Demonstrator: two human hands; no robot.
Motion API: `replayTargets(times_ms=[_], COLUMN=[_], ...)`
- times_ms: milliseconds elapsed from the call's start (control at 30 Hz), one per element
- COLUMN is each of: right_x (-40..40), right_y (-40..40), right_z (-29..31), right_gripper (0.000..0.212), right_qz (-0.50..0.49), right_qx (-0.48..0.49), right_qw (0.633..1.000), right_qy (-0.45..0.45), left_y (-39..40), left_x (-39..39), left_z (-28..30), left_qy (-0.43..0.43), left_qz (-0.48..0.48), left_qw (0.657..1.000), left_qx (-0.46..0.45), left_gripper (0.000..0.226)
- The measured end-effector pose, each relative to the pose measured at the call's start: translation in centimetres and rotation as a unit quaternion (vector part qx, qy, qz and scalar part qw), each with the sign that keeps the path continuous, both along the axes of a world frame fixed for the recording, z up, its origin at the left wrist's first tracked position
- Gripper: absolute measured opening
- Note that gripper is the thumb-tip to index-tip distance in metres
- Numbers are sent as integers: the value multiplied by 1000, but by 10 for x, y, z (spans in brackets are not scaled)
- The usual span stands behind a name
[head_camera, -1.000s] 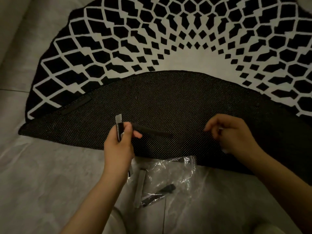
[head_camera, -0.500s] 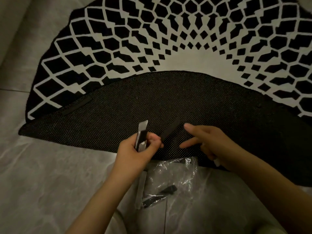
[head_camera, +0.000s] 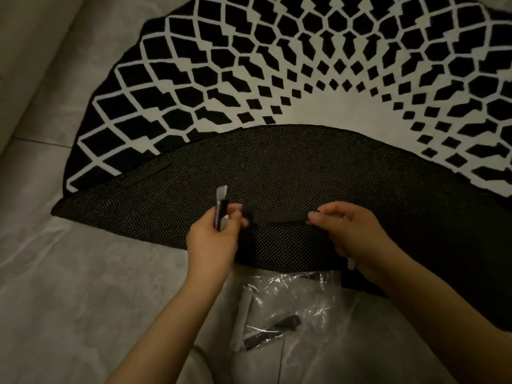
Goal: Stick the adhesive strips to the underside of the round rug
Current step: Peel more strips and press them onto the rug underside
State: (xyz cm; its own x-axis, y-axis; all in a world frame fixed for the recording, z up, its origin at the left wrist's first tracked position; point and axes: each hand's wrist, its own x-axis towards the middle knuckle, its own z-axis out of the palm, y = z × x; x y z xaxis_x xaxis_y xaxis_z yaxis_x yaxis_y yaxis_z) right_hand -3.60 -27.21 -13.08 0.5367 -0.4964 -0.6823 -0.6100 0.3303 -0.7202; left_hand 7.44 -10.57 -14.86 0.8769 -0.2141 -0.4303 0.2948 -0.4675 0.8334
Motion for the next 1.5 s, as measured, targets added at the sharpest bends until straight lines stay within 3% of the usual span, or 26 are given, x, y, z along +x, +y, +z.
replayTargets(times_ms=[67,167,300,533,567,633,700,767,867,967,1167,1500], right_x=[18,51,94,147,152,161,170,178,189,193,195,192], right_y=[-3,-9,-16,-27,-28,-31,-35,-38,-41,-41,-44,-44], right_z=[0,0,-9,-37,-40,-45,-51,-55,-64,-69,-75,-83], right_gripper=[18,14,21,12,10,9,13,18,22,19,19,15], right_qz=[-21,-18,-15,-11,-12,-17,-11,-3,-9,5,17,-5], right_qx=[-24,-63,-93,-108,-110,-116,-129,-138,-146,-158,-165,-185], right_qw=[999,998,996,994,994,993,992,990,989,987,986,982], right_qy=[8,6,-8,-7,-6,-5,-1,0,3,8,27,22], left_y=[-1,0,0,-14,-19,-28,-33,-39,-49,-54,-48,-48], left_x=[12,18,35,85,90,96,105,110,117,124,125,118], left_z=[-7,-13,-25,-29,-25,-21,-22,-25,-31,-37,-45,-48], left_qy=[-6,-61,-124,-218,-246,-316,-385,-416,-375,-351,-262,-275], left_qz=[51,-27,-124,-192,-223,-333,-394,-409,-476,-481,-496,-479], left_qw=[998,993,977,942,923,833,751,721,691,686,708,726], left_qx=[24,94,121,166,197,308,365,373,394,418,428,409], left_gripper=[20,20,24,22,24,33,33,34,48,54,57,57])
